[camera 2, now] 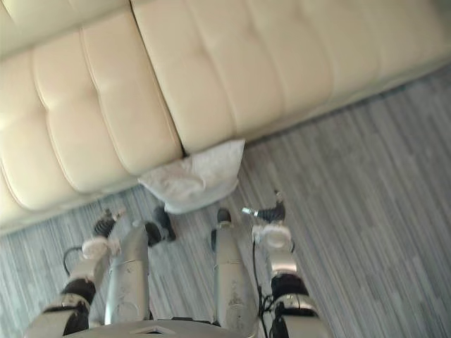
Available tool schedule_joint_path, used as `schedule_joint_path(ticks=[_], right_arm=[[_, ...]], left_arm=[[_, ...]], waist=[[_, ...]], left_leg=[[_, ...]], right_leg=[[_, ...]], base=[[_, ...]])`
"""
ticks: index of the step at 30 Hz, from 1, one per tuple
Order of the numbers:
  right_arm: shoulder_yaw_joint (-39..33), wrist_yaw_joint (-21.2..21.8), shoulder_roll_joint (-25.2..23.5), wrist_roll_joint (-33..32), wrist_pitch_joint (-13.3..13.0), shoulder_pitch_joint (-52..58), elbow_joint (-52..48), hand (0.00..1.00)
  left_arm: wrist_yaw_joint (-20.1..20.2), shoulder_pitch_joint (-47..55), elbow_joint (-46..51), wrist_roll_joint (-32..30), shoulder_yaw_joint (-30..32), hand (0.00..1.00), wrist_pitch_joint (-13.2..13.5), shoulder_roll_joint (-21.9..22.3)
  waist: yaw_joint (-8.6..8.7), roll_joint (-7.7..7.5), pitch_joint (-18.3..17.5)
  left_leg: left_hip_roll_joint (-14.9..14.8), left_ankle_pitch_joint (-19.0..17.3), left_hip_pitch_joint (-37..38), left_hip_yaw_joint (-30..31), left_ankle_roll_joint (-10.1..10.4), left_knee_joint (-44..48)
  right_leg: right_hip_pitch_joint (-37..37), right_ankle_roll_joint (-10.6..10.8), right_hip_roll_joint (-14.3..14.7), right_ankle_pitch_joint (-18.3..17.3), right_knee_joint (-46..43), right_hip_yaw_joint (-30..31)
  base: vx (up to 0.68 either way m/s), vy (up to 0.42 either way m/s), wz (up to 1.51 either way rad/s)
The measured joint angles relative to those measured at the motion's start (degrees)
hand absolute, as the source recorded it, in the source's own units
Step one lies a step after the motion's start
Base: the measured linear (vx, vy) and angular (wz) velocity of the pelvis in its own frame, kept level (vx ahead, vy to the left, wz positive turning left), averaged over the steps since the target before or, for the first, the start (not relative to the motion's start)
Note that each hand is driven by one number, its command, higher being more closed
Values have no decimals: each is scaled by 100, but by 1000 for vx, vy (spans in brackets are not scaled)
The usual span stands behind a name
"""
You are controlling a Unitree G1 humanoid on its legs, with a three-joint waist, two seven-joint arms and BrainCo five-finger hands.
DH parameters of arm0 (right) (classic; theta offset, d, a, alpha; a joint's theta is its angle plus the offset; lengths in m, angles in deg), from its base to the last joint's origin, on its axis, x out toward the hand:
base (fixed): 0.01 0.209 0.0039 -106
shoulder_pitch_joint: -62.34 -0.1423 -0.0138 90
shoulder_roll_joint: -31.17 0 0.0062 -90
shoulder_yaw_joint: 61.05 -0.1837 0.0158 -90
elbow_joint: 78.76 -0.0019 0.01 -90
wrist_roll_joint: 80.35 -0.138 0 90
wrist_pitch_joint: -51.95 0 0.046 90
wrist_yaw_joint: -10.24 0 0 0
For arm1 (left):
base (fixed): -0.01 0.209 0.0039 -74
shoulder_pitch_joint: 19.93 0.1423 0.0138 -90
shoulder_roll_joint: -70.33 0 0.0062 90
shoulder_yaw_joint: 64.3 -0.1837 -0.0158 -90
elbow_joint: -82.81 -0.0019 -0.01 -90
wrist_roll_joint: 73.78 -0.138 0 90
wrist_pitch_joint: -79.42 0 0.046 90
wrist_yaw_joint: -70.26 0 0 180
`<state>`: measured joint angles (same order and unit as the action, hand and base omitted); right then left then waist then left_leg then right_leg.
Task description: Pick up cushions and gather them together orderly.
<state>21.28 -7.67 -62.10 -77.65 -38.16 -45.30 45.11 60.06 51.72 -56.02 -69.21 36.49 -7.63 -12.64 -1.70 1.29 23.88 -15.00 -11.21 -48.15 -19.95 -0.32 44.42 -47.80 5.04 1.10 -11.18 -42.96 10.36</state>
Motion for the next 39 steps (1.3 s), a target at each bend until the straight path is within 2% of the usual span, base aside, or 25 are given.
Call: schedule_joint_path(ticks=[3,8,13,19,26,33,34,35,39], right_arm=[[-34,-119,178,183,27,-552,-421,0],[-50,-344,381,216,31,-1219,-471,0],[24,-458,435,221,41,-1711,-409,0],[80,-484,606,220,161,-2217,-338,0],[811,-660,635,249,211,-2987,-378,0],[1532,-921,623,806,232,-3348,-900,0],[1669,-1007,632,921,237,-3421,-940,100],[1703,-1032,618,987,246,-3453,-949,100],[2041,-1140,650,1131,317,-3473,-1142,100]], left_arm=[[-82,-368,311,119,48,0,8,-372],[-123,-767,553,224,212,0,10,-465],[-199,-1120,787,274,263,0,4,-525],[-220,-1549,1030,250,190,0,1,-575],[-423,-1844,1602,182,-489,0,-3,-568],[-641,-2139,1677,72,-1264,0,3,-433],[-692,-2183,1679,-23,-1424,0,3,-404],[-705,-2192,1679,-87,-1494,100,2,-380],[-792,-2195,1742,-295,-1925,100,-17,-328]], waist=[[-59,8,387],[-139,-1,704],[-137,-4,775],[-128,-2,787],[-131,-1,789],[-140,-3,790],[-139,-3,790],[-130,-3,790],[-95,-3,790]], left_leg=[[-157,25,-714,120,-40,400],[-396,11,-1529,111,-101,909],[-636,-149,-2350,82,-232,1609],[-691,-193,-2985,77,-287,1918],[-732,-192,-3470,-7,-286,1960],[-792,-193,-3708,0,-299,2144],[-791,-201,-3727,4,-311,2175],[-792,-214,-3731,8,-332,2179],[-792,-234,-3791,91,-350,2221]], right_leg=[[-718,-39,129,26,-418,4],[-1600,-19,293,8,-914,72],[-2516,118,442,-83,-1594,173],[-3211,144,463,-107,-1959,225],[-3770,242,419,4,-1988,233],[-4020,299,403,22,-2148,197],[-4040,307,397,-6,-2191,194],[-4042,307,396,-9,-2194,191],[-4044,348,393,-55,-2207,127]], base=[[-138,-22,-10],[-71,-27,-16],[-21,-5,-17],[-48,7,-1],[-57,29,-1],[-42,30,-3],[-29,25,3],[-46,40,2],[-46,41,-1]])
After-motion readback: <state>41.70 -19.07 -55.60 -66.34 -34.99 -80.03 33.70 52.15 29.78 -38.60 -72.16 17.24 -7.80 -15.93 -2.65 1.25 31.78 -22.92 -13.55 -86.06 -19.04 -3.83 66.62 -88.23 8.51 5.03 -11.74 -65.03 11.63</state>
